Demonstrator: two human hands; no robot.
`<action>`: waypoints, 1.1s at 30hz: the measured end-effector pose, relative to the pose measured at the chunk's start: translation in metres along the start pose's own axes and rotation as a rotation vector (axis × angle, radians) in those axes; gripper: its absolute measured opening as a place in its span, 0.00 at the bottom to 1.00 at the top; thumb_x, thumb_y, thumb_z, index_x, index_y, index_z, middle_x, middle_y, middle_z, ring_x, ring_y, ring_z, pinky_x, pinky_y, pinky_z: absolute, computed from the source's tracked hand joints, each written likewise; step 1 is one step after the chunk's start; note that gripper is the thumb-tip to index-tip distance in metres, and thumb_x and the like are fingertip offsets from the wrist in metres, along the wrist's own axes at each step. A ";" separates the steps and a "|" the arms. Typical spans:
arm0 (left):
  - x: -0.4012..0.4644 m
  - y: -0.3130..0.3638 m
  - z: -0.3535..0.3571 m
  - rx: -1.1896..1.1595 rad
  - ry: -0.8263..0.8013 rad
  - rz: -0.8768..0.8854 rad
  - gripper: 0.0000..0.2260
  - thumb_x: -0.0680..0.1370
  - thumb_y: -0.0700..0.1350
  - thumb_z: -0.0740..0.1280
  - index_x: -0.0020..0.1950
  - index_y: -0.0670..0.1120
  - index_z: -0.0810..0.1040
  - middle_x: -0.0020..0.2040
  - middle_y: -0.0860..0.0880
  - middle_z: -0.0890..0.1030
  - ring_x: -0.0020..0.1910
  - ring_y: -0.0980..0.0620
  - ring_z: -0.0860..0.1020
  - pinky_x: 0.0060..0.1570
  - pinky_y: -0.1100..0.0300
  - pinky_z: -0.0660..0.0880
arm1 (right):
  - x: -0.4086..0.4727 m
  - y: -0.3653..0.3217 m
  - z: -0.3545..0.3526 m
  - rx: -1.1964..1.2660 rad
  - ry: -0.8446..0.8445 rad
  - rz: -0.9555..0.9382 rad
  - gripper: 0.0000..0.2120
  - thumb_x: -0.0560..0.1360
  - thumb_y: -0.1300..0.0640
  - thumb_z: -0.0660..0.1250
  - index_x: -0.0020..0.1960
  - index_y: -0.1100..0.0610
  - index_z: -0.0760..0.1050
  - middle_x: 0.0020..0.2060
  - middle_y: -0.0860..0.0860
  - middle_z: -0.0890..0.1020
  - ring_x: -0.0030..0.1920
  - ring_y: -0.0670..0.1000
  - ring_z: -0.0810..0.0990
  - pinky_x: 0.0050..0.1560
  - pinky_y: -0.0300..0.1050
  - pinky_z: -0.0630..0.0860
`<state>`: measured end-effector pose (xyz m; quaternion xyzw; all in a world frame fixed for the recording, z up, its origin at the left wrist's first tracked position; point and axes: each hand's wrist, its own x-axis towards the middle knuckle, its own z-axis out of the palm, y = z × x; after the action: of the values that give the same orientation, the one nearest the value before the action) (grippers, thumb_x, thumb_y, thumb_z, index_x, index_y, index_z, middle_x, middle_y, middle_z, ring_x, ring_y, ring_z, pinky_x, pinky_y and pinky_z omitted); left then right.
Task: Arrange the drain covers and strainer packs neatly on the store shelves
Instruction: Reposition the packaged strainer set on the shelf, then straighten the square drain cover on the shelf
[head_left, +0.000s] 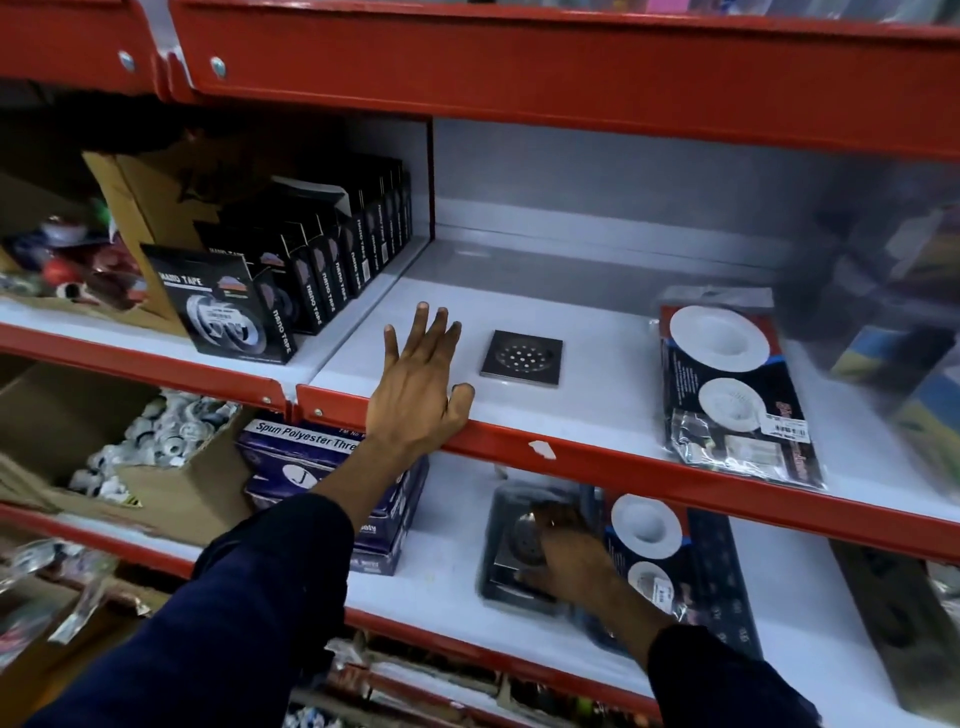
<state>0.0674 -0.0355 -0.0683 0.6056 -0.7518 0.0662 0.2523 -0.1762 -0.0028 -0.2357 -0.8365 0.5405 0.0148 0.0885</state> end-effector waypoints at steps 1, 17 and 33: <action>0.000 0.000 0.000 0.004 0.001 -0.003 0.36 0.74 0.59 0.46 0.78 0.42 0.59 0.80 0.41 0.58 0.81 0.45 0.46 0.78 0.35 0.47 | 0.005 -0.001 0.006 0.012 -0.031 0.025 0.41 0.67 0.34 0.70 0.71 0.56 0.63 0.67 0.56 0.73 0.64 0.57 0.73 0.65 0.49 0.72; 0.001 -0.002 0.002 0.021 0.019 -0.015 0.35 0.74 0.58 0.47 0.78 0.42 0.59 0.80 0.42 0.59 0.81 0.46 0.46 0.78 0.37 0.48 | -0.007 -0.008 -0.008 0.126 0.156 -0.065 0.33 0.74 0.42 0.65 0.75 0.48 0.60 0.69 0.49 0.74 0.65 0.52 0.75 0.60 0.46 0.76; 0.000 0.002 0.003 0.010 0.031 -0.023 0.35 0.72 0.55 0.50 0.78 0.43 0.60 0.80 0.42 0.59 0.81 0.45 0.45 0.78 0.36 0.47 | 0.027 -0.033 -0.201 0.033 0.542 -0.083 0.31 0.73 0.40 0.67 0.71 0.53 0.68 0.69 0.54 0.72 0.68 0.57 0.69 0.66 0.54 0.71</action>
<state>0.0651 -0.0363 -0.0708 0.6145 -0.7404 0.0762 0.2615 -0.1499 -0.0466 -0.0374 -0.8299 0.5099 -0.2220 -0.0452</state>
